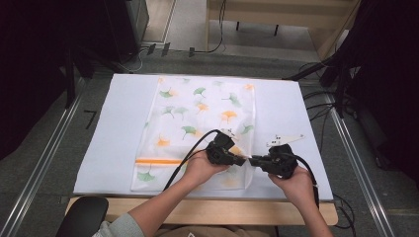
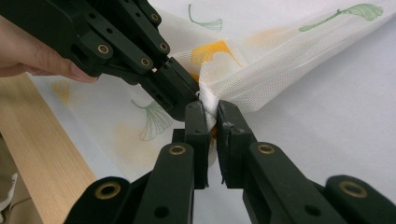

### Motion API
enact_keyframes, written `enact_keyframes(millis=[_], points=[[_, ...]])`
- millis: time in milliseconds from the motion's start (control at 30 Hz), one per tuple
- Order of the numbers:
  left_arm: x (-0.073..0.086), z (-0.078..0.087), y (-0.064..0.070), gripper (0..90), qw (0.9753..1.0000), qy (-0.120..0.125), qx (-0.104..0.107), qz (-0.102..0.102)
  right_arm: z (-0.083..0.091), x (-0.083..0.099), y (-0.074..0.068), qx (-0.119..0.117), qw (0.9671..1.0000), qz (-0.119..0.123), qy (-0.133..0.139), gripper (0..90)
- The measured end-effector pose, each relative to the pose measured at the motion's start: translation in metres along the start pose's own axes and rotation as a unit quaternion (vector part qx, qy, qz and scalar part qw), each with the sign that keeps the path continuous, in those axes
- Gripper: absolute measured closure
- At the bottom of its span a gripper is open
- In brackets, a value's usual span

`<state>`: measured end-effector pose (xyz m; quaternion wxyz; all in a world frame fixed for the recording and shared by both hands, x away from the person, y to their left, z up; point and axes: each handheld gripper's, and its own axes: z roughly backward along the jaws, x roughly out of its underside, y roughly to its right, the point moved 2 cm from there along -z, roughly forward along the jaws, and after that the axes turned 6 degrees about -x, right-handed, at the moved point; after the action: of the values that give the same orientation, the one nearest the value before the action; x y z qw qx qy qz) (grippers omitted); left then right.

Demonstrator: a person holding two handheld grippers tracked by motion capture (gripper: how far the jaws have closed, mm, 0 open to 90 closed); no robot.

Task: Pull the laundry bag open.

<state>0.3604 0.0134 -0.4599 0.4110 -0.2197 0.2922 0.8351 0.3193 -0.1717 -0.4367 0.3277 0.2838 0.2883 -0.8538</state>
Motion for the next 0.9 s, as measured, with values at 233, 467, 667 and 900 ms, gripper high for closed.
enact_keyframes(millis=[233,467,667,900], points=[[0.002,0.002,-0.006,90.0,1.0000,-0.006,-0.003,0.004,0.001,0.000,0.000,0.001,1.0000,0.001,0.002,85.5],[0.009,0.011,-0.020,90.0,0.9994,-0.024,-0.025,0.005,0.006,0.001,0.005,0.001,1.0000,-0.004,0.006,85.4],[0.012,0.017,-0.020,90.0,0.9994,-0.025,-0.025,-0.002,0.005,0.002,0.006,0.000,1.0000,-0.004,0.005,85.3],[0.014,0.016,-0.023,90.0,0.9994,-0.027,-0.022,0.001,0.004,0.002,0.006,0.002,1.0000,-0.009,0.001,85.3]])
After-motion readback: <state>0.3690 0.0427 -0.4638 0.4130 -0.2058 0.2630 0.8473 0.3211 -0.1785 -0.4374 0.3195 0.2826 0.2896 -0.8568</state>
